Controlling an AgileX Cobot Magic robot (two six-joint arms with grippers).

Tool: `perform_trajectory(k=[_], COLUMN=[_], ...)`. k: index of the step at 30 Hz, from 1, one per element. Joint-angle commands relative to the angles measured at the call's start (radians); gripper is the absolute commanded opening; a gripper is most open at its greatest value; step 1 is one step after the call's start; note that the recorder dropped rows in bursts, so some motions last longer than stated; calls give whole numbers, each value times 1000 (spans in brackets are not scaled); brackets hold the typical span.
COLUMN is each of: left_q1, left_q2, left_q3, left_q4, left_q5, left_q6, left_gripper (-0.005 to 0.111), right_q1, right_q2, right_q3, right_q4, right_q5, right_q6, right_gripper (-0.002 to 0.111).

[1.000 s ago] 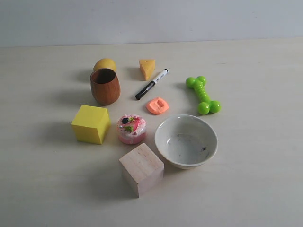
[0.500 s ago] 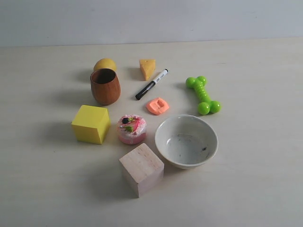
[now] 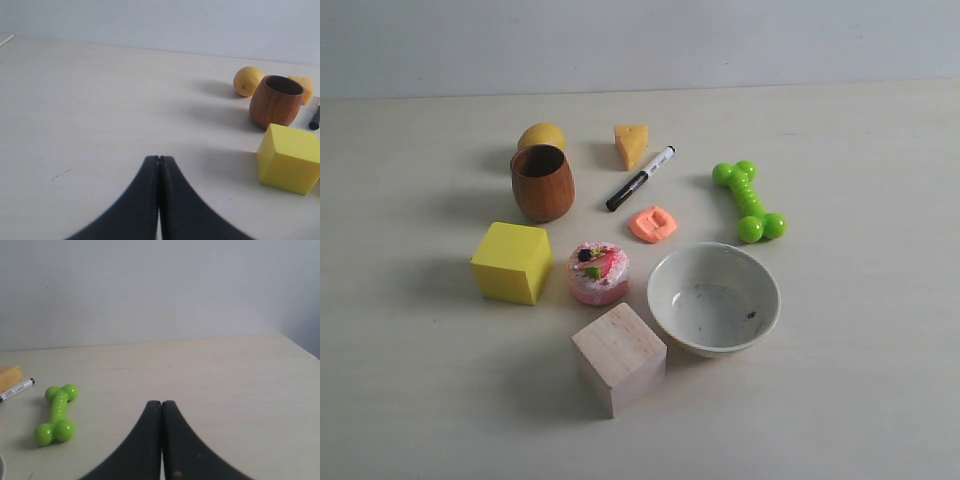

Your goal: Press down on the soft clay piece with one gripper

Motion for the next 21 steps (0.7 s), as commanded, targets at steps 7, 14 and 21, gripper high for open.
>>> perform_trajectory(k=[7, 14, 21], left_q1=[-8, -8, -8], left_q2=[-6, -6, -6], left_q3=[-2, -2, -2], left_q4=[-4, -4, -4], left_q5=[-7, -7, -7], left_q6=[-2, -2, -2], left_gripper=[0, 0, 0], right_q1=[-5, -5, -5], right_q2=[-58, -58, -58], right_q3=[4, 4, 4], right_q4=[7, -2, 1], right_q5=[121, 172, 172], right_q6=[0, -41, -40], right_gripper=[0, 0, 0])
